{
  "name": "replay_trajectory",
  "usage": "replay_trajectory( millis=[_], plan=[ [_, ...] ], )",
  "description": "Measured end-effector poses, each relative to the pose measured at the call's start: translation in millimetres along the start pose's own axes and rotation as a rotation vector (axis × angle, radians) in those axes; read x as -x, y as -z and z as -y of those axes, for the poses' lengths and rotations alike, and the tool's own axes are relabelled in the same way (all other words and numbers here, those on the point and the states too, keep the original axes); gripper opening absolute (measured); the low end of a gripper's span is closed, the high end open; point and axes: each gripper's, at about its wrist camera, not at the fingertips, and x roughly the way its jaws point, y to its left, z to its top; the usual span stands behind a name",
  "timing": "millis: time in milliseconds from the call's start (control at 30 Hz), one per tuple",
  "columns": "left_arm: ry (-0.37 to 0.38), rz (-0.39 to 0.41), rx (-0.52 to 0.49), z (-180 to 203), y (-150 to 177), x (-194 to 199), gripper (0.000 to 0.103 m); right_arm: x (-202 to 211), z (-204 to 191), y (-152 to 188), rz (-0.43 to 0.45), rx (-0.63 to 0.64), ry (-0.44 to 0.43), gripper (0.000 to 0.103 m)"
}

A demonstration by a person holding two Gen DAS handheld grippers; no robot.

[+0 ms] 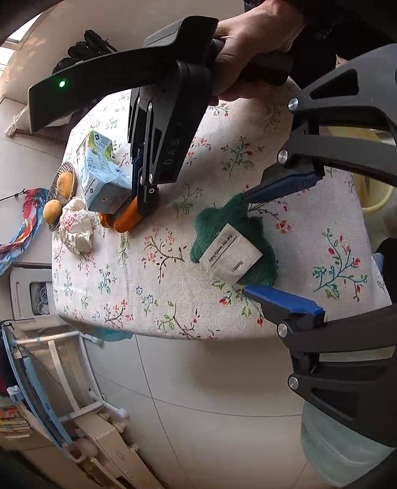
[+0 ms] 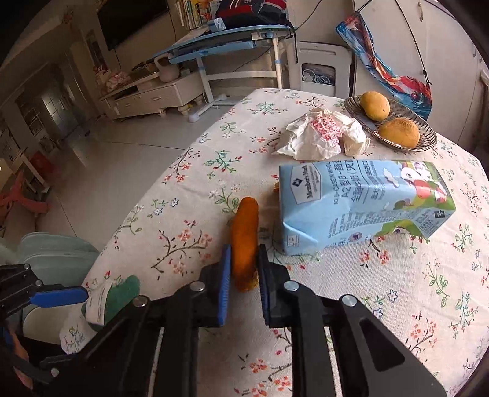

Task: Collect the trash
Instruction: 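Grasp the second orange peel with the right gripper while the left holds the green sponge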

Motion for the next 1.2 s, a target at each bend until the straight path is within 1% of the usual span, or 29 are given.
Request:
replay_trajectory(
  millis=[100,167,200,233,300,367,400,467,500,533,633,867,1133,1200],
  plan=[
    [0.057,-0.02,0.0,4.0,2.6,-0.9,0.054,19.4,10.9,19.5,-0.016,0.011,-0.008,0.017],
    [0.117,-0.036,0.007,6.2,4.4,-0.5,0.054,35.4,22.0,34.5,-0.03,0.006,-0.004,0.017],
    [0.132,-0.038,0.007,7.1,5.2,0.6,0.054,42.5,27.8,41.6,-0.041,0.001,-0.003,0.017],
    [0.123,-0.034,0.0,8.8,6.5,1.6,0.054,50.1,34.9,49.5,-0.05,-0.004,0.003,0.017],
    [0.07,-0.021,-0.012,11.0,8.1,3.6,0.055,62.7,47.9,62.4,-0.07,-0.026,0.011,0.017],
    [0.034,-0.009,0.002,7.6,7.3,6.5,0.056,70.1,54.5,69.1,-0.092,-0.049,0.003,0.019],
    [0.026,-0.002,0.014,6.0,6.7,7.7,0.056,73.4,54.7,70.7,-0.088,-0.049,0.014,0.021],
    [0.006,0.018,0.044,1.4,4.1,10.0,0.062,75.4,52.6,71.3,-0.082,-0.052,0.002,0.034],
    [-0.008,0.028,0.056,-0.1,3.4,10.9,0.064,75.4,50.7,71.0,-0.074,-0.053,-0.004,0.042],
    [-0.017,0.034,0.062,-0.7,2.3,10.6,0.065,74.8,48.1,71.4,-0.067,-0.049,-0.001,0.044],
    [-0.052,0.037,0.063,0.5,-1.6,7.1,0.065,71.1,44.6,72.1,-0.066,-0.044,-0.01,0.045],
    [-0.089,0.052,0.071,1.4,-9.5,1.2,0.067,74.3,55.4,72.5,-0.048,-0.079,-0.018,0.047],
    [-0.164,0.033,0.014,11.4,-14.3,-12.7,0.067,68.9,54.9,74.1,-0.048,-0.085,-0.023,0.047],
    [-0.169,0.025,0.002,13.7,-14.5,-16.1,0.067,68.5,54.5,74.0,-0.045,-0.084,-0.021,0.047]
  ],
)
